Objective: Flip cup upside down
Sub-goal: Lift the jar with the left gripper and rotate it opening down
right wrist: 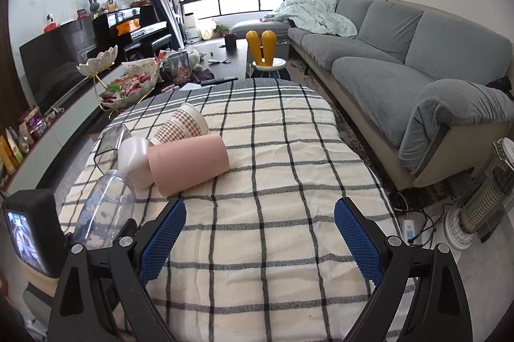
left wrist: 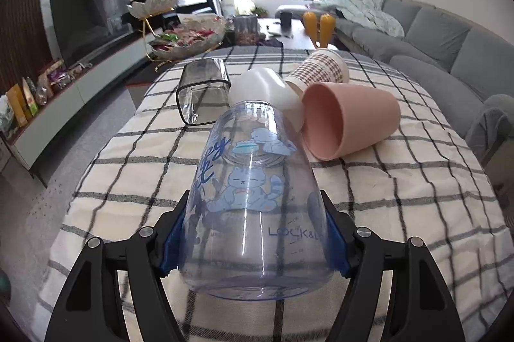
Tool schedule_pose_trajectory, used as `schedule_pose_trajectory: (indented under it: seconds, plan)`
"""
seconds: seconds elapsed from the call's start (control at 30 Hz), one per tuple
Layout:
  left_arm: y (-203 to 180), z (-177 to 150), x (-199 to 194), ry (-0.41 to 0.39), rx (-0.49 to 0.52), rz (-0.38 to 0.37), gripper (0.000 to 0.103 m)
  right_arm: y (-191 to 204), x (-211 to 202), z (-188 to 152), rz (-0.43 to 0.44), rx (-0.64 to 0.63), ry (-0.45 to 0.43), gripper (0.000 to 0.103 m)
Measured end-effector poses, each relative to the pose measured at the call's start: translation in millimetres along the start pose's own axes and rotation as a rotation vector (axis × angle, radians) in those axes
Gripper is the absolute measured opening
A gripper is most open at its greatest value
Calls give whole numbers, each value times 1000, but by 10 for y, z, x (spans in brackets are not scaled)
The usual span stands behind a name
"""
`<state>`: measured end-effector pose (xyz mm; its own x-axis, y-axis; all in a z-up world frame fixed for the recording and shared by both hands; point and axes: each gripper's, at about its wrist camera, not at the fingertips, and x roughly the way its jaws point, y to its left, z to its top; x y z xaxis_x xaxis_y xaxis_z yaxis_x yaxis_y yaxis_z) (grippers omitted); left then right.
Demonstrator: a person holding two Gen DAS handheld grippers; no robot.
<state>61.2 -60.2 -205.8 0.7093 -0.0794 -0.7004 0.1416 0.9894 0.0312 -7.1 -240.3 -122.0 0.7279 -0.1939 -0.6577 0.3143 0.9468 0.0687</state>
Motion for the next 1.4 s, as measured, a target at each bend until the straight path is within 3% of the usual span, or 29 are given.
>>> schedule_pose_trajectory:
  seconds: [0.1, 0.33, 0.5, 0.63, 0.77, 0.93, 1.17, 1.4]
  plan:
    - [36, 130, -86, 68, 34, -29, 71, -32, -26, 116, 1, 47, 40, 94]
    - [58, 536, -171, 335, 158, -102, 71, -41, 38, 388, -15, 155, 169, 94]
    - [-41, 746, 6, 638, 272, -121, 71, 59, 111, 545, -10, 178, 258, 94]
    - [-103, 823, 182, 845, 292, -166, 71, 82, 165, 668, 16, 218, 294, 95]
    - [-203, 968, 322, 926, 334, -160, 71, 47, 285, 781, 33, 263, 330, 95]
    - [-359, 1037, 493, 1101, 367, -208, 71, -33, 578, 863, 63, 336, 431, 95]
    - [-426, 1098, 876, 1212, 433, -127, 71, -100, 1067, 889, 91, 401, 539, 95]
    - [-484, 1082, 1081, 1288, 486, -108, 72, -114, 1369, 933, 117, 427, 573, 95]
